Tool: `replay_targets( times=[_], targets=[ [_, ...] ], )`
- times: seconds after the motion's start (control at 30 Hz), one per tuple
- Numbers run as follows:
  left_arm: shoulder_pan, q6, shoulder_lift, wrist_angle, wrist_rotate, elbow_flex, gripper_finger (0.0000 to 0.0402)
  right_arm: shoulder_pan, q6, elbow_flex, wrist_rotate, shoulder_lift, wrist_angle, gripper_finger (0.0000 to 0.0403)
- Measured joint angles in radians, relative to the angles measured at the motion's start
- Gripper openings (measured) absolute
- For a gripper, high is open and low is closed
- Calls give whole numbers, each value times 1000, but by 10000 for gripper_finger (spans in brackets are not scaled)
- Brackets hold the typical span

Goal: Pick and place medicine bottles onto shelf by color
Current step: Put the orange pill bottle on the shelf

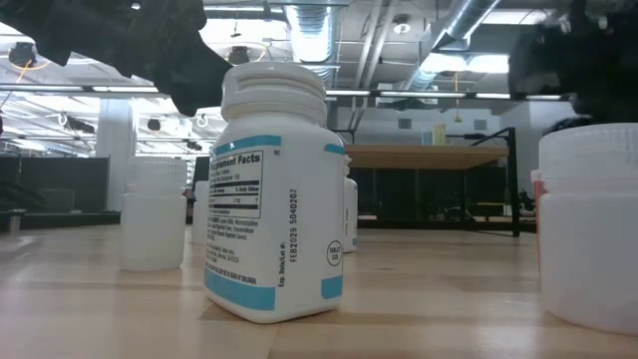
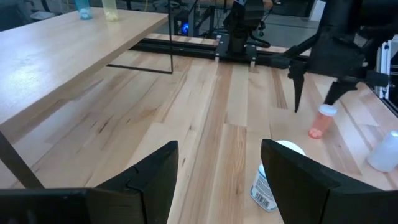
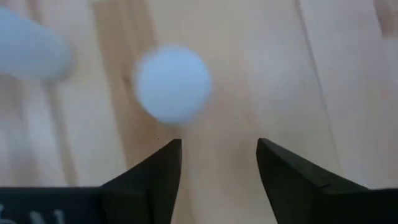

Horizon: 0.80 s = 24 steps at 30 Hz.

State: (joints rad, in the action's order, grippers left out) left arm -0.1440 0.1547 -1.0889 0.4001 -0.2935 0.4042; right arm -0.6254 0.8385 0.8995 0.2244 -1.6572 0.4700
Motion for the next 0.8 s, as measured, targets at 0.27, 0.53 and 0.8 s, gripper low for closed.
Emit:
replay_targets(
  times=[0.27, 0.53, 0.8],
  targets=[
    [0, 0, 0, 4, -1, 0, 219, 2, -62, 1, 58, 2, -87, 238],
    [0, 0, 0, -1, -1, 0, 219, 25, -114, 1, 73, 0, -172, 234],
    [0, 0, 0, -1, -1, 0, 219, 33, -114, 1, 65, 0, -161, 209]
  ],
)
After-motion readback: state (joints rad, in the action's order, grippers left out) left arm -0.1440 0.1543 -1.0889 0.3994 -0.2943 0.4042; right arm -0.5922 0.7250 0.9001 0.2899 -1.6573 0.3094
